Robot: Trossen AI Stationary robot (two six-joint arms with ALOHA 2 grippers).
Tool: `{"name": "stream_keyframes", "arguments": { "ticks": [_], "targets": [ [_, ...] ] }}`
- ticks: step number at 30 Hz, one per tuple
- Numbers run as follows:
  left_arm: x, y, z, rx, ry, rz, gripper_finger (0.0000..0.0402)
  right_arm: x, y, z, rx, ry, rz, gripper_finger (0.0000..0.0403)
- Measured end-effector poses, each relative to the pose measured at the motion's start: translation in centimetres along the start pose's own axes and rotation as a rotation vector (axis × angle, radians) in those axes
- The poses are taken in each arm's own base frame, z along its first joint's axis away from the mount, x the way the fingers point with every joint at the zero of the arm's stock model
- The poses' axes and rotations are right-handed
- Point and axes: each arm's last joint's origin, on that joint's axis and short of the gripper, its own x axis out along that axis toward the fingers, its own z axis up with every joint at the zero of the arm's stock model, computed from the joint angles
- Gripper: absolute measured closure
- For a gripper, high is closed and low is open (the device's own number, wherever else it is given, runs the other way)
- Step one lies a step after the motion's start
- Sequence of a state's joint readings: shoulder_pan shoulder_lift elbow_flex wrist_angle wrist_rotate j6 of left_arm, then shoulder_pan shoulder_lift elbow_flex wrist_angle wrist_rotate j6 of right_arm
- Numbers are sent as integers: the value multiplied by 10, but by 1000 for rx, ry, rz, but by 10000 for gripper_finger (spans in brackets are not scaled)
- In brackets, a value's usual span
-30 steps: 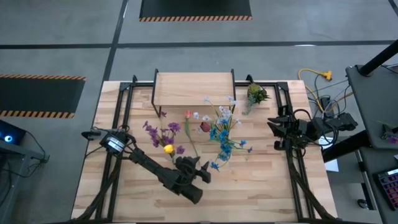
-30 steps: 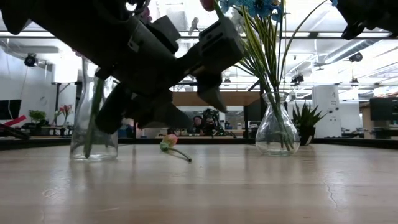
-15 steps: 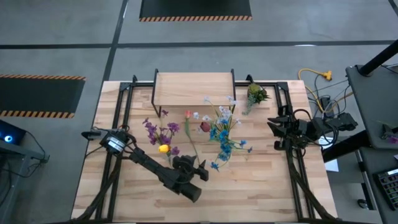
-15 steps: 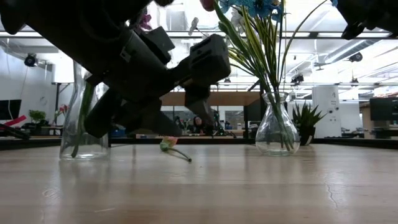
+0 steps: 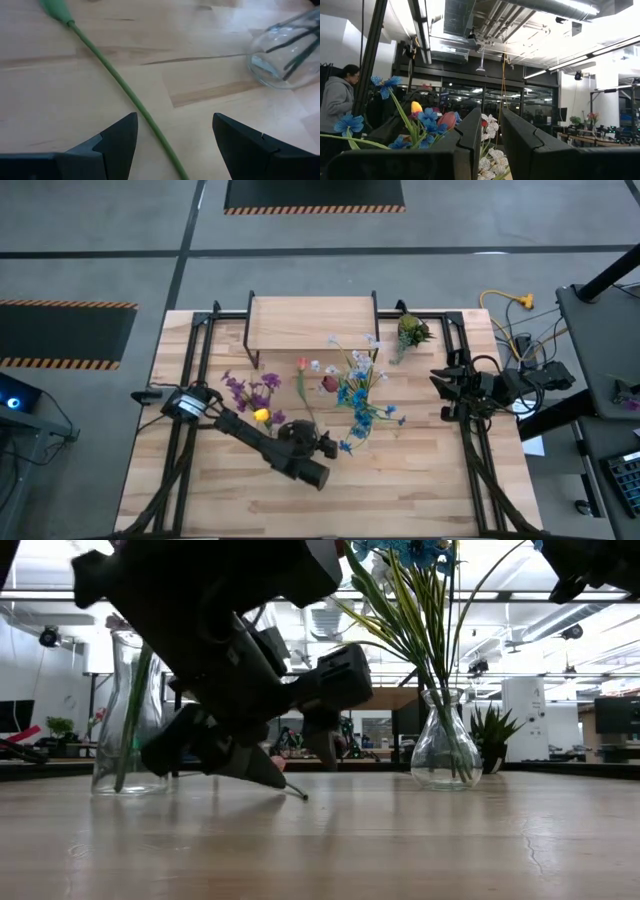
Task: Pick and place flowers into a vace then onto a shelf
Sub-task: Put the pink tulip into the left crystal vase
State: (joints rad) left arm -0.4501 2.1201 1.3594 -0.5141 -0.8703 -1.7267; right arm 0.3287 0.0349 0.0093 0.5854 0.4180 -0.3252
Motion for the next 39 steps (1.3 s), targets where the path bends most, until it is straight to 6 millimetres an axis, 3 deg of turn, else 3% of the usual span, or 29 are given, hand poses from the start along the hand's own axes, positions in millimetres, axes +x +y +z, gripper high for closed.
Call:
{"name": "stream_keyframes", "arguments": {
  "ticks": [22, 32, 39],
  "targets": [
    [4, 3, 4, -49, 93, 54, 163, 0, 0, 0, 1, -1, 0, 339],
    [11, 4, 9, -62, 133, 94, 250, 0, 0, 0, 2, -3, -1, 339],
    [12, 6, 9, -57, 134, 105, 283, 0, 0, 0, 2, -4, -1, 339]
  ]
}}
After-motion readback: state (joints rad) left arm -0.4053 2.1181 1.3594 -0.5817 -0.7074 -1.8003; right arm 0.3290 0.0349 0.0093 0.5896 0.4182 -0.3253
